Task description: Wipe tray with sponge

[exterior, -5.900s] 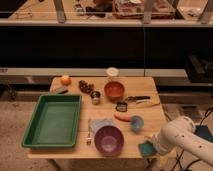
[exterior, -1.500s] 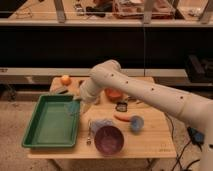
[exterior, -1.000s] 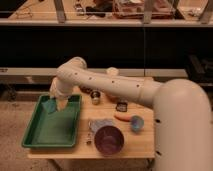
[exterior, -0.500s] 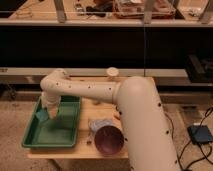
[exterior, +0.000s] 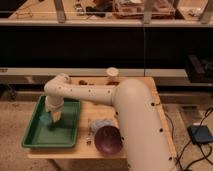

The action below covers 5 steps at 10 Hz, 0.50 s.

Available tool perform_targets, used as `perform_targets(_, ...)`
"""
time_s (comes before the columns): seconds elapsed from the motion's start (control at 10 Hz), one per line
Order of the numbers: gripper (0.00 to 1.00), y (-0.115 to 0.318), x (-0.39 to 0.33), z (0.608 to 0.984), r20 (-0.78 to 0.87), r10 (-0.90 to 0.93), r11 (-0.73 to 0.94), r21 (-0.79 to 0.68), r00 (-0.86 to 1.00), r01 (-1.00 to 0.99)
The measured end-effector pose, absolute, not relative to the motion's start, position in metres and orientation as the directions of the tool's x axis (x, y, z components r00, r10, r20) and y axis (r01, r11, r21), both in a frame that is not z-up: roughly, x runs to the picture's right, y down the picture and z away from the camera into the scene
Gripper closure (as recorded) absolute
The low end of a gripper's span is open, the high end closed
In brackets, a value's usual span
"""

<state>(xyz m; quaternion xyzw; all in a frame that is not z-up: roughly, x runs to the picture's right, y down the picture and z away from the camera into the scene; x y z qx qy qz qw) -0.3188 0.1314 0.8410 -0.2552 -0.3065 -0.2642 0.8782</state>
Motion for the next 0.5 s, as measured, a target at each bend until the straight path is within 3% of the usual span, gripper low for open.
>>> perform_targets(0.3, 1.0, 0.137, -0.319, 0.841, 0.651, -0.315, 0.715, -0.316, 0.691, 0.624)
perform_targets(0.5, 1.0, 0.166, -0.318, 0.842, 0.586, -0.357, 0.69, -0.36, 0.727, 0.628)
